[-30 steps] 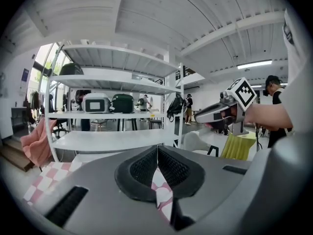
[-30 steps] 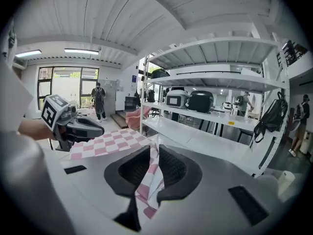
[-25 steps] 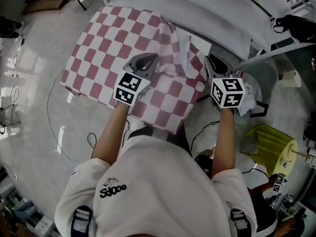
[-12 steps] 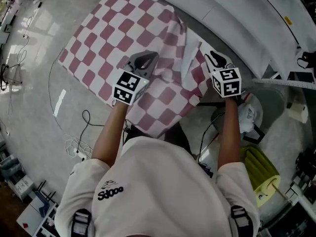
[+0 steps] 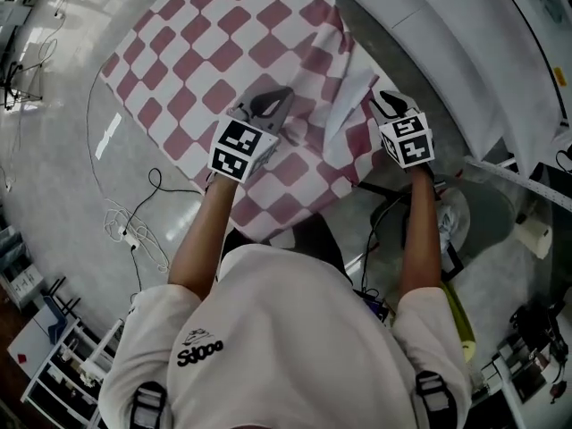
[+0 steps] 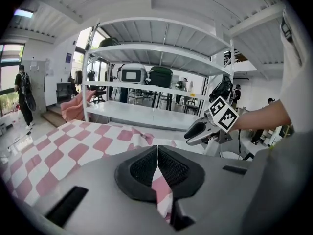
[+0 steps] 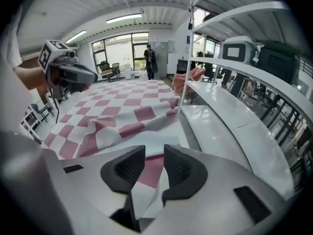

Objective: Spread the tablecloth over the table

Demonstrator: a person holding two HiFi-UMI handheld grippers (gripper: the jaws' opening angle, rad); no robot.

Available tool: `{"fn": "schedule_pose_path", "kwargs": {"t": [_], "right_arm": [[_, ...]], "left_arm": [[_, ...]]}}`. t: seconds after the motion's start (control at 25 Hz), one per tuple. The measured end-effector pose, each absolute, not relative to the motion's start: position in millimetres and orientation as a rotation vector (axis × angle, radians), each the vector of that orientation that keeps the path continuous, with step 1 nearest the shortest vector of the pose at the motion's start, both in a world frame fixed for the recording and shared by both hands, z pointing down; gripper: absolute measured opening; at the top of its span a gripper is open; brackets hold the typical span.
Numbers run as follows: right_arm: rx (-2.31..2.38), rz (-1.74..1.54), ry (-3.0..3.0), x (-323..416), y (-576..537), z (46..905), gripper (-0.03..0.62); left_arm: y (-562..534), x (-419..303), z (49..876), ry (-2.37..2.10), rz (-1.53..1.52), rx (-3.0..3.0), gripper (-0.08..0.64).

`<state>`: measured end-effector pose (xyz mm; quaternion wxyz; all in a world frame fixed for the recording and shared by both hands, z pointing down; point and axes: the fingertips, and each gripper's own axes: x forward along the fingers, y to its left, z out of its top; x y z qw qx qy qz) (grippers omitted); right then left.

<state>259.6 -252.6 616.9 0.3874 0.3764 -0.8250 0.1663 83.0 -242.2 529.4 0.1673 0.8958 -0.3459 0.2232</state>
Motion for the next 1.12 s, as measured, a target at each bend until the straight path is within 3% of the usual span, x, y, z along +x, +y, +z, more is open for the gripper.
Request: {"fn": "schedule_pose_path", "kwargs": {"t": [0.28,0.44,0.56,0.8,0.92,1.12], "right_arm": [[0.708,0.239,-2.036,248,-252,656,0.176],[0.632,0.195,-2.041,237,-254,670,0.235],[0.6,0.236,-2.052,234,-254,682,0.275],[0.619,0.43,-2.083,236,-256,692,0.275],[0.627,0.463,-2.079,236,-255,692,0.257],[0.641,0.48,-2.109,224,-248,690,0.092]], "left_arm": [[-238,80,560,-1.001,0.671,2.475,0.029],[-237,76,568,-0.996,0.691,2.458,0.029],[-237,74,570,-0.99,0.701,2.459,0.029],[-236,68,572,-0.988,0.705,2.452,0.029],[-233,68,573,-0.985,0.709,2.45,0.029],[-228,62,571,-0.988,0.713,2.448,0.029]]}}
